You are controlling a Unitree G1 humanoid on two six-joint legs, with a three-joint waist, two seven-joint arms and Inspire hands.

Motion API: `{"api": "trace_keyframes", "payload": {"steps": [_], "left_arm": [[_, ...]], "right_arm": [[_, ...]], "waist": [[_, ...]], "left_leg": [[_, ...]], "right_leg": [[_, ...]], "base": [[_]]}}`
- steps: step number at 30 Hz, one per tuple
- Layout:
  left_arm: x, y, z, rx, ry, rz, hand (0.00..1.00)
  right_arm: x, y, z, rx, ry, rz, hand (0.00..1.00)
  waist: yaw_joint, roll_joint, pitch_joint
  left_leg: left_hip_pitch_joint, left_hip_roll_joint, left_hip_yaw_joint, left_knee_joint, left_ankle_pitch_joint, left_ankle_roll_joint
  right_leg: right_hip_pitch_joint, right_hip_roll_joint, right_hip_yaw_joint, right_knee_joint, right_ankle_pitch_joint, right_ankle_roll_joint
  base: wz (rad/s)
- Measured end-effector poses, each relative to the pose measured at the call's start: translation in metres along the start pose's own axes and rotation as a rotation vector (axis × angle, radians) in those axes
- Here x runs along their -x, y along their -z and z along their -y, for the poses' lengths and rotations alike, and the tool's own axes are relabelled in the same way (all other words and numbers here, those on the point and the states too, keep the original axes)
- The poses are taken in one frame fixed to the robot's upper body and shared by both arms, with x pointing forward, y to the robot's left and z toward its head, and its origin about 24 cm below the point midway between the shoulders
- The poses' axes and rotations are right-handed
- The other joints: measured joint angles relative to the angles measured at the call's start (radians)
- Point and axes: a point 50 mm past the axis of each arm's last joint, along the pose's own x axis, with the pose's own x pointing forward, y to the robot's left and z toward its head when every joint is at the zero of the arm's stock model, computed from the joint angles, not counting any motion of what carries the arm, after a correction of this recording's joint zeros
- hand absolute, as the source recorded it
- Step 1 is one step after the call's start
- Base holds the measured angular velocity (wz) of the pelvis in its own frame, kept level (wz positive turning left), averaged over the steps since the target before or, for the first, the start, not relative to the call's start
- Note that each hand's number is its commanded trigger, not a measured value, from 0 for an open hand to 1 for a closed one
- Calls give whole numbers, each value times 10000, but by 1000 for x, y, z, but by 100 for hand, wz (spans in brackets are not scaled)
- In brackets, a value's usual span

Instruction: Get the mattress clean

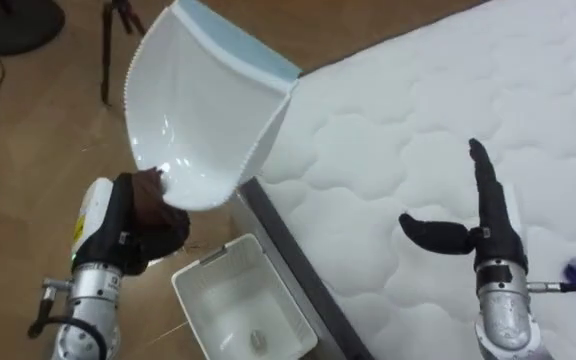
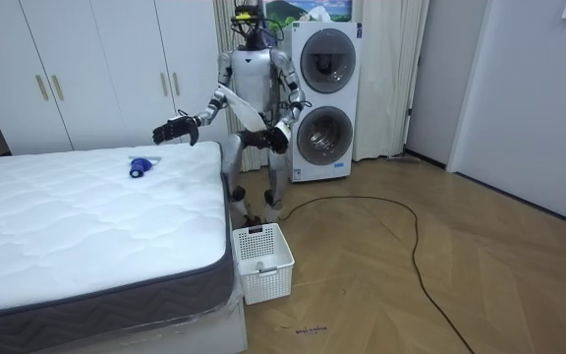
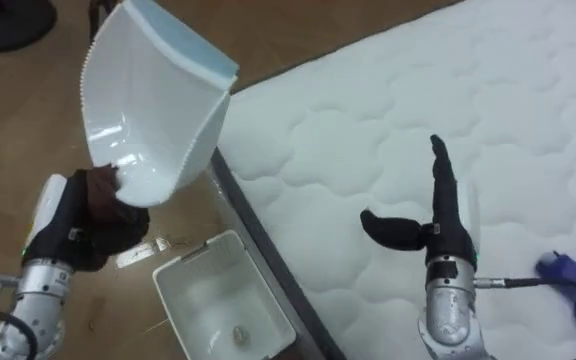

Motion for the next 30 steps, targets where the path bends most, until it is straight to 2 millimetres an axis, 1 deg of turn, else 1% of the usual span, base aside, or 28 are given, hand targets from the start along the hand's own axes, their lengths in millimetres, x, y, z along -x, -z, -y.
{"api": "trace_keyframes", "payload": {"steps": [1, 2, 3, 4, 5, 6, 7, 8, 9, 10, 11, 12, 13, 14, 15, 17, 18, 19, 20, 22, 23, 24, 25, 26, 27, 28, 29, 30], "left_arm": [[-2, -4, -2, 100, -53, 144, 100], [-4, -9, -6, 264, -133, 342, 100], [-4, -10, -7, 391, -205, 377, 100], [-4, -10, -9, 659, -349, 287, 100], [-4, -9, -11, 781, -397, 223, 100], [-5, -8, -14, 890, -514, 176, 100], [-5, -8, -16, 912, -604, 158, 100], [-6, -8, -17, 915, -625, 171, 100], [-6, -9, -16, 925, -559, 211, 100], [-7, -11, -13, 940, -338, 318, 100], [-9, -14, -8, 988, -100, 394, 100], [-9, -14, -5, 1021, 31, 398, 100], [-7, -14, 2, 1042, 332, 367, 100], [-4, -13, 8, 1087, 598, 291, 100], [-3, -12, 11, 1103, 730, 251, 100], [-1, -12, 18, 1130, 1168, 225, 100], [-1, -11, 18, 1130, 1223, 189, 100], [0, -8, 20, 1116, 1333, 47, 100], [0, -7, 21, 1110, 1385, -18, 100], [4, -1, 23, 1108, 1492, -284, 100], [7, 2, 23, 1100, 1589, -418, 100], [9, 3, 23, 1088, 1610, -500, 100], [13, 8, 22, 1042, 1596, -722, 100], [19, 14, 22, 962, 1614, -956, 100], [23, 16, 22, 969, 1643, -1085, 100], [31, 24, 24, 997, 1689, -1469, 100], [38, 32, 27, 1030, 1750, -1877, 100], [42, 35, 29, 998, 1819, -2045, 100]], "right_arm": [[0, -1, 1, -48, 67, 128, 0], [0, -3, 1, -106, 29, 212, 0], [0, -3, -1, -126, -56, 241, 0], [0, -6, -6, -121, -335, 373, 0], [1, -8, -9, -112, -495, 462, 0], [2, -11, -14, 11, -855, 706, 0], [4, -14, -18, 200, -1218, 990, 0], [4, -16, -20, 241, -1359, 1084, 0], [5, -16, -22, 234, -1496, 1119, 0], [6, -15, -22, 226, -1495, 1079, 0], [6, -15, -21, 234, -1498, 1048, 0], [6, -14, -20, 252, -1521, 1008, 0], [8, -11, -19, 284, -1611, 913, 0], [10, -8, -18, 323, -1757, 804, 0], [11, -7, -18, 350, -1816, 742, 0], [19, 2, -16, 433, -2025, 402, 0], [21, 4, -16, 444, -2107, 327, 0], [24, 8, -16, 501, -2241, 168, 0], [25, 9, -15, 516, -2277, 98, 0], [29, 14, -14, 496, -2567, -140, 0], [31, 17, -13, 562, -2781, -257, 0], [31, 18, -12, 635, -2894, -324, 0], [32, 22, -12, 790, -3128, -487, 0], [34, 28, -12, 921, -3307, -705, 0], [35, 31, -12, 993, -3374, -829, 0], [37, 37, -11, 1239, -3563, -1137, 0], [39, 43, -10, 1483, -3709, -1435, 0], [40, 46, -10, 1600, -3773, -1587, 0]], "waist": [[91, -42, -11], [297, -186, 2], [472, -266, 13], [622, -299, 37], [647, -285, 37], [748, -261, 48], [787, -218, 38], [732, -173, 43], [521, -104, 22], [176, -100, 27], [-159, -120, 41], [-287, -111, 44], [-459, -111, 45], [-576, -110, 45], [-625, -106, 47], [-631, -51, 79], [-632, -45, 84], [-632, -37, 86], [-634, -33, 90], [-570, -34, 91], [-463, -17, 83], [-388, -11, 80], [-273, -9, 78], [-177, 2, 71], [-89, 19, 56], [96, 77, 18], [121, 119, -9], [110, 102, -4]], "left_leg": [[61, -75, 640, -197, -6, 10], [56, -88, 1187, -207, -7, 11], [22, -75, 1326, -107, -7, 12], [-51, 44, 1259, 164, -16, 28], [-107, 133, 1052, 310, -17, 30], [-256, 287, 341, 623, -26, 45], [-448, 529, -250, 1040, -36, 62], [-578, 637, -544, 1207, -36, 60], [-744, 779, -937, 1398, -7, 8], [-775, 883, -1074, 1439, 66, -129], [-748, 950, -1042, 1386, 174, -317], [-702, 982, -1022, 1338, 212, -383], [-551, 1048, -909, 1237, 281, -503], [-427, 1089, -893, 1137, 321, -573], [-376, 1107, -880, 1089, 352, -628], [-310, 1341, -845, 1072, 434, -772], [-308, 1389, -838, 1063, 468, -831], [-270, 1435, -850, 991, 544, -962], [-241, 1442, -873, 987, 565, -999], [-154, 1492, -951, 950, 614, -1086], [-141, 1417, -1329, 900, 663, -1171], [-134, 1350, -1743, 833, 694, -1223], [-87, 1170, -2828, 717, 744, -1298], [-24, 986, -3964, 731, 774, -1336], [35, 917, -4417, 753, 780, -1344], [114, 826, -5106, 890, 790, -1355], [64, 670, -5817, 1132, 798, -1359], [5, 487, -6240, 1221, 785, -1358]], "right_leg": [[167, -363, -2, 482, -94, 178], [348, -701, -82, 550, -45, 272], [441, -811, -135, 356, -50, 332], [534, -852, -332, -148, -335, 589], [546, -821, -521, -297, -433, 592], [551, -794, -845, -584, -606, 448], [694, -576, -873, -1057, -658, 361], [795, -384, -802, -1354, -648, 350], [965, -18, -539, -1966, -626, 326], [1029, 208, -373, -2350, -621, 316], [1017, 331, -239, -2557, -603, 275], [1009, 399, -187, -2640, -568, 215], [976, 525, -7, -2705, -510, 115], [950, 603, 32, -2715, -467, 35], [941, 631, 24, -2722, -446, -8], [936, 910, 2, -2961, -296, -268], [929, 968, -16, -3024, -261, -328], [865, 1058, 10, -3034, -206, -428], [829, 1095, 58, -3049, -207, -474], [563, 1288, 463, -2998, -265, -692], [449, 1468, 819, -3005, -217, -795], [415, 1555, 1002, -3004, -189, -843], [401, 1763, 1404, -3003, -137, -933], [423, 2037, 1966, -2997, -129, -977], [476, 2164, 2234, -2996, -108, -1013], [522, 2397, 2757, -2983, -50, -1101], [550, 2549, 3156, -2931, -39, -1131], [551, 2588, 3343, -2910, -33, -1141]], "base": [[-73], [-98], [-131], [-111], [-150], [-169], [-175], [-149], [-100], [-87], [-56], [-51], [-54], [-53], [-47], [-44], [-42], [-30], [-36], [-63], [-82], [-97], [-109], [-115], [-136], [-129], [-122], [-98]]}}
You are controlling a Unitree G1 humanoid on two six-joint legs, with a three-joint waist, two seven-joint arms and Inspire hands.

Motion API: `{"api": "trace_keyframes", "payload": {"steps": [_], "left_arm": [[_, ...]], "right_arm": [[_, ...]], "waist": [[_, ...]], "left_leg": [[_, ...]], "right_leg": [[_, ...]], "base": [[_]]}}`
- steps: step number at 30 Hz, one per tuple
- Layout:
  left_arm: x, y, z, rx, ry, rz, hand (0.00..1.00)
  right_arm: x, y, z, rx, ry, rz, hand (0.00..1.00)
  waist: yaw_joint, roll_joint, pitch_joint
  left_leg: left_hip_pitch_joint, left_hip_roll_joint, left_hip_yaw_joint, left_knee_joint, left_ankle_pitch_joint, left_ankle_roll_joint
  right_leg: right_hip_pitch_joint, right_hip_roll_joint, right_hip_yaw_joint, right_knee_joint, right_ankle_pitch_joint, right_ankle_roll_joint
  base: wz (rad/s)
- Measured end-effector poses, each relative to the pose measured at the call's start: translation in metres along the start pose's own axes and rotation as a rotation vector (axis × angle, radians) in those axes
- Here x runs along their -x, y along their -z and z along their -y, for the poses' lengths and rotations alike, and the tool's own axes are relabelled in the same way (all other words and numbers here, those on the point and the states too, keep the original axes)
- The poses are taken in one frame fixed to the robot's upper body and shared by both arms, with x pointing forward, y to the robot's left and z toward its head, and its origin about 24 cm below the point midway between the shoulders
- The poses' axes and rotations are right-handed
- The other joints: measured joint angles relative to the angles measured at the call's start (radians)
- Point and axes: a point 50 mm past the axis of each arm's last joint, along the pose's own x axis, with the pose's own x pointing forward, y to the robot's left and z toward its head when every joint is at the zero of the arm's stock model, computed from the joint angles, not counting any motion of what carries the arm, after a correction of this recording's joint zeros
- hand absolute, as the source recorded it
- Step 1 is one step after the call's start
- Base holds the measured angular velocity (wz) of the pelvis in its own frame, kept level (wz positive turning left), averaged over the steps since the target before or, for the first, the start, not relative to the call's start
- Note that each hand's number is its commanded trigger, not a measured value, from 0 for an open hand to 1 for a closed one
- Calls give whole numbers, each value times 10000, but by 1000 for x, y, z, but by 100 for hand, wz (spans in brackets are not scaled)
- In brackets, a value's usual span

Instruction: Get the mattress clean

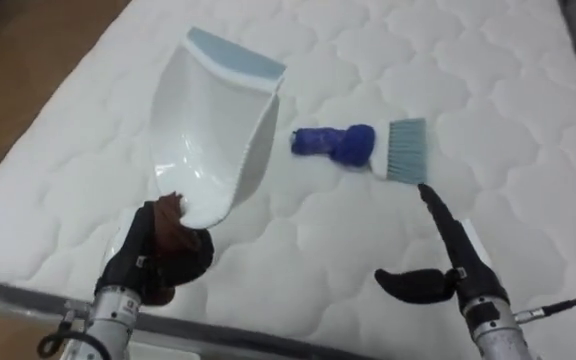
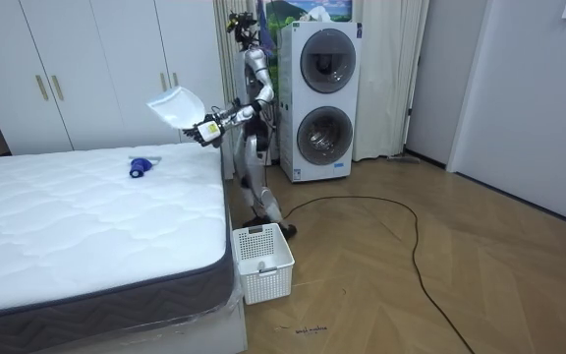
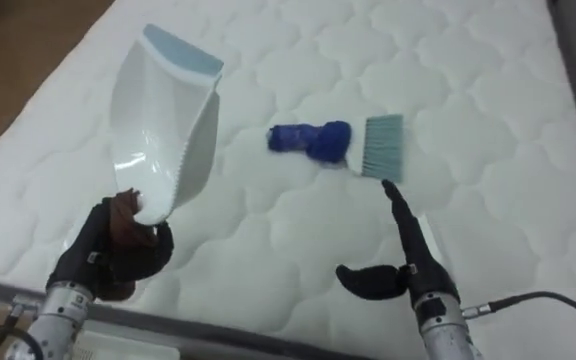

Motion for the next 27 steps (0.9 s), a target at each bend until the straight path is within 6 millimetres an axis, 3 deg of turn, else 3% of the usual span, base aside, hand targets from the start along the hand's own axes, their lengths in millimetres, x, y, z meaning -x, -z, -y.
{"api": "trace_keyframes", "payload": {"steps": [1, 3, 5, 6, 7, 9, 11, 16, 19, 27], "left_arm": [[5, 5, 4, -10, 127, -211, 100], [10, 10, 7, -147, 449, -401, 100], [12, 12, 9, -354, 596, -485, 100], [11, 11, 8, -493, 604, -463, 94], [10, 11, 8, -525, 602, -459, 51], [12, 17, 9, -556, 671, -746, 0], [16, 33, 10, -672, 782, -1579, 0], [27, 61, 12, -931, 1188, -3067, 0], [36, 78, 13, -995, 1389, -4019, 0], [69, 123, 15, -930, 1459, -6795, 0]], "right_arm": [[1, 4, -1, 89, -79, -267, 0], [2, 10, -3, 110, -236, -552, 0], [4, 15, -4, 155, -376, -817, 0], [6, 20, -7, 267, -473, -1017, 0], [8, 25, -9, 346, -568, -1225, 0], [12, 36, -12, 444, -680, -1722, 0], [20, 52, -14, 595, -816, -2612, 0], [31, 70, -16, 547, -938, -3635, 0], [42, 88, -14, 223, -862, -4670, 0], [58, 108, -30, -381, -1156, -6136, 0]], "waist": [[2, -16, 11], [10, -80, 26], [39, -62, 8], [-25, -114, -44], [-52, -146, -74], [-145, -131, -69], [-170, -101, -86], [-248, -79, -86], [-219, -58, -50], [-243, -96, -59]], "left_leg": [[-111, -398, -575, 12, -64, 6], [-340, -882, -1059, -303, -104, 19], [-382, -1013, -1281, -764, -146, 26], [-234, -1019, -1345, -876, -191, -48], [-40, -1014, -1343, -1092, -209, -66], [321, -1007, -1309, -1468, -207, -65], [687, -1009, -1251, -1846, -207, -64], [996, -1014, -1258, -2438, -200, -57], [1312, -1014, -1253, -2775, -185, -32], [1802, -1015, -1167, -3277, -144, 31]], "right_leg": [[-2, 64, 399, 65, 6, -10], [40, 105, 778, 95, 42, -34], [119, 250, 1063, 73, 57, -26], [136, 298, 1094, 37, 59, -13], [199, 323, 1084, -114, 88, 30], [489, 331, 1055, -406, 154, 56], [711, 326, 1125, -613, 158, 72], [931, 306, 985, -818, 153, 102], [1149, 300, 961, -1009, 136, 133], [1551, 289, 912, -1371, 142, 184]], "base": [[-78], [-93], [-69], [-32], [-25], [-10], [0], [8], [7], [1]]}}
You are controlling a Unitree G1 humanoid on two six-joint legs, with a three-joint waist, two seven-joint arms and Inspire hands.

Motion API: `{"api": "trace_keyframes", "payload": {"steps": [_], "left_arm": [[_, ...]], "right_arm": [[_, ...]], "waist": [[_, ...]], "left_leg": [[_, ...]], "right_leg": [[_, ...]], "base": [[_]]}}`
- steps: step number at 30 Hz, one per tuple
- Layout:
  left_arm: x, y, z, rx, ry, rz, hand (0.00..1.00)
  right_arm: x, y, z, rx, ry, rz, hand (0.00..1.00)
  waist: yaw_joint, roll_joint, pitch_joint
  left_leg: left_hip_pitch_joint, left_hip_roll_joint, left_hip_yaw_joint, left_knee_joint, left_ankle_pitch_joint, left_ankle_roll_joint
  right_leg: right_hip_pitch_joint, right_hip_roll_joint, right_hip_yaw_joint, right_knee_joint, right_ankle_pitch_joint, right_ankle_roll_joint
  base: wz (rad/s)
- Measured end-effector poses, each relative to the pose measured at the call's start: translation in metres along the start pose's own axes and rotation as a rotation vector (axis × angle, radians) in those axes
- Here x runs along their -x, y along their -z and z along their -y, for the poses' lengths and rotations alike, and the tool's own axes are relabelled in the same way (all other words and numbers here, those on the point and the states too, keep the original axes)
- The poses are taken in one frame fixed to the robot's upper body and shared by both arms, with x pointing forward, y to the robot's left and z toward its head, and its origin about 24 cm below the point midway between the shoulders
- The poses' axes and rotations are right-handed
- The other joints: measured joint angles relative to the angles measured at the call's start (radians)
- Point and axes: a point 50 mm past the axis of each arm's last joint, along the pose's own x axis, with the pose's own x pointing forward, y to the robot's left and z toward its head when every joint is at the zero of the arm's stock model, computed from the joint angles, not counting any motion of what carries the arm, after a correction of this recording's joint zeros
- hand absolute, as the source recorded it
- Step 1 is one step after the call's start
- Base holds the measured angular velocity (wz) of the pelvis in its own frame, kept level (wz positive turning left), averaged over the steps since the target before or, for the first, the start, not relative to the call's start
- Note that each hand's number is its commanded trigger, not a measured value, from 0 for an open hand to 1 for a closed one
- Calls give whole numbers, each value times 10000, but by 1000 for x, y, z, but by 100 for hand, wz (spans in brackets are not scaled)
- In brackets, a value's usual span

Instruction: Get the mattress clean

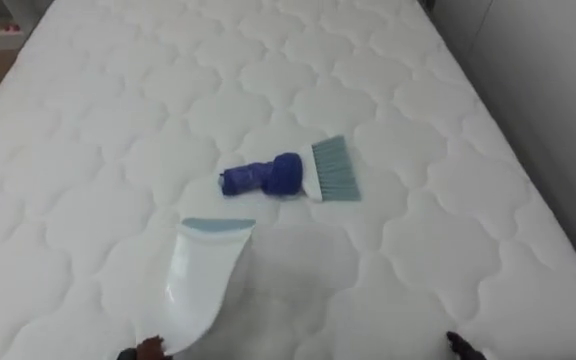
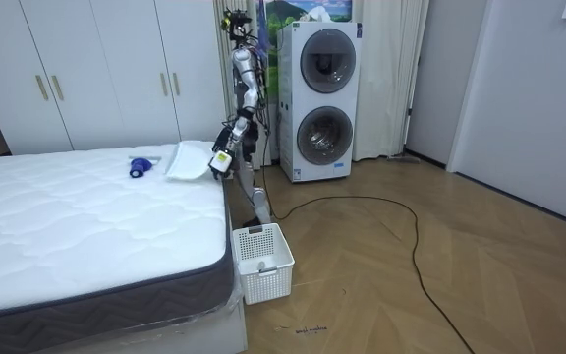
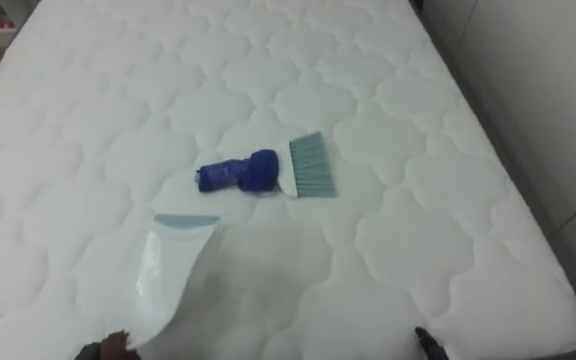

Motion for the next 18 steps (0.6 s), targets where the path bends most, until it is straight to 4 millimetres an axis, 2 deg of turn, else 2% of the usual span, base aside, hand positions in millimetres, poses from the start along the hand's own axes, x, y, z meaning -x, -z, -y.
{"api": "trace_keyframes", "payload": {"steps": [1, 3, 4, 11, 18], "left_arm": [[1, 5, 1, 48, 1, -263, 0], [2, 10, 2, 211, -27, -483, 0], [3, 13, 3, 374, -53, -676, 0], [10, 44, 4, 843, -239, -2232, 0], [20, 69, 7, 266, 256, -3774, 0]], "right_arm": [[0, 2, -1, -29, -4, -128, 0], [0, 5, -2, 183, -100, -276, 0], [0, 7, -3, 211, -162, -454, 0], [0, 18, -4, 372, -440, -1224, 0], [0, 23, -6, 844, -719, -1732, 0]], "waist": [[-35, -46, -28], [49, -105, -25], [97, -114, -59], [116, -175, -52], [225, -221, -76]], "left_leg": [[3, 0, 1, -20, 1, 1], [17, -4, 41, -55, 8, 13], [25, -2, 41, -109, 16, 27], [484, -15, 12, -347, 27, 46], [700, -25, -27, -334, 27, 47]], "right_leg": [[62, -18, -48, -85, 7, 10], [144, -36, -86, -210, 28, 36], [203, -41, -122, -342, 71, 52], [858, -55, -300, -732, 229, 115], [1107, -82, -485, -863, 233, 124]], "base": [[16], [13], [6], [-1], [3]]}}
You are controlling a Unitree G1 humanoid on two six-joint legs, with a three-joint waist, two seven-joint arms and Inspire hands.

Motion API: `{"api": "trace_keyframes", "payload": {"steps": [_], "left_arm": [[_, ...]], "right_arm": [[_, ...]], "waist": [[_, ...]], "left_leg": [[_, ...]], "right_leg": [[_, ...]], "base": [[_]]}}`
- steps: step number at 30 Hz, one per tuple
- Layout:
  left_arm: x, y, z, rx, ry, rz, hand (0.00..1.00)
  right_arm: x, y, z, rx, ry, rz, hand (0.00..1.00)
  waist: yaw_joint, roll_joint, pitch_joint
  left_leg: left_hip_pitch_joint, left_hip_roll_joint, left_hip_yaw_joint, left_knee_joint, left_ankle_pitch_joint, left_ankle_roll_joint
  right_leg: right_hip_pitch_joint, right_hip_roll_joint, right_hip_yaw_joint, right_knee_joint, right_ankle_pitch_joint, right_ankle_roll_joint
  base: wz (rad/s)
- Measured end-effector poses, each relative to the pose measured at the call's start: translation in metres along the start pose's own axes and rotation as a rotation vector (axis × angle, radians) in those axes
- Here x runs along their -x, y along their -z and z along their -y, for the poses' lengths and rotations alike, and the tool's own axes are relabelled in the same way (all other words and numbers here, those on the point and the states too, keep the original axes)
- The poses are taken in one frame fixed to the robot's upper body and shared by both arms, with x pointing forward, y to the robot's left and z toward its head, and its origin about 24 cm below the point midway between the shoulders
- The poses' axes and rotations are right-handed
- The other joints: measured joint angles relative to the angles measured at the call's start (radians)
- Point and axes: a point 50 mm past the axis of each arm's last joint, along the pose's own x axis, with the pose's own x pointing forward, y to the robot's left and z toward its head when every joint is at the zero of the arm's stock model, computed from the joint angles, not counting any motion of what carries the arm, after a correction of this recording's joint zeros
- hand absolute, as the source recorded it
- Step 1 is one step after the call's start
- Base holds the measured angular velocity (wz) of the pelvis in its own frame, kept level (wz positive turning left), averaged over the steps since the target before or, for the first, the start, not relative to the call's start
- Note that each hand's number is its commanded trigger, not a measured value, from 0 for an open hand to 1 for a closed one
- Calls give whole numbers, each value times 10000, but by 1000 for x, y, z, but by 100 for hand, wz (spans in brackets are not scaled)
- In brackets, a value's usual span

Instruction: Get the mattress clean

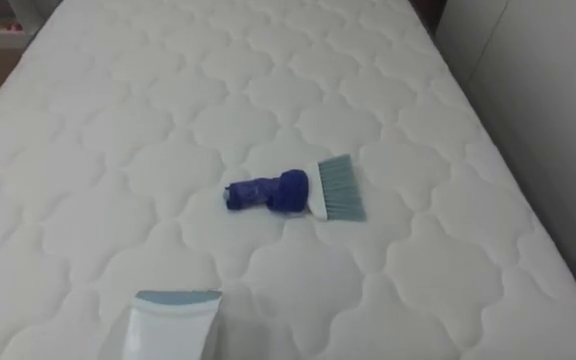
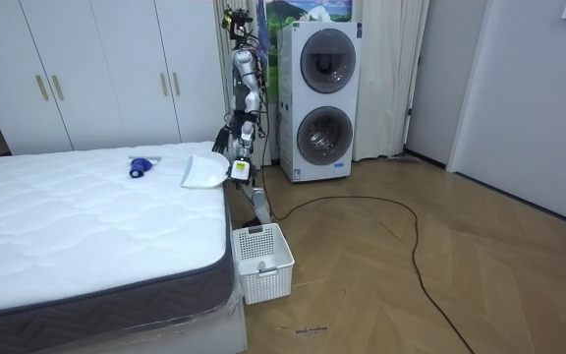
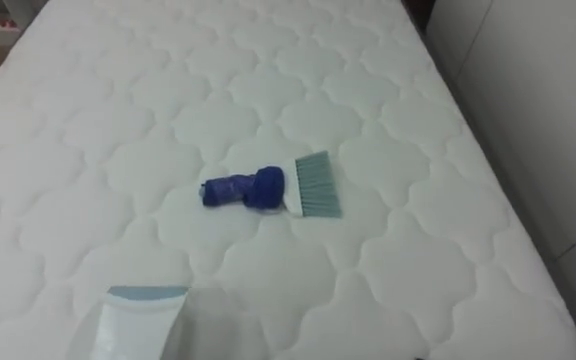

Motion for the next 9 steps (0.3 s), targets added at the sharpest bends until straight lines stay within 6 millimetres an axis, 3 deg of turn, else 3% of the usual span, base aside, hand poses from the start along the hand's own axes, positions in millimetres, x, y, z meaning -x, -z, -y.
{"api": "trace_keyframes", "payload": {"steps": [9], "left_arm": [[2, 12, 13, -315, 855, -917, 0]], "right_arm": [[0, 5, 0, 950, -26, -582, 0]], "waist": [[133, 13, -54]], "left_leg": [[149, -38, -11, 106, 26, 44]], "right_leg": [[293, -117, -154, -142, -5, 16]], "base": [[8]]}}
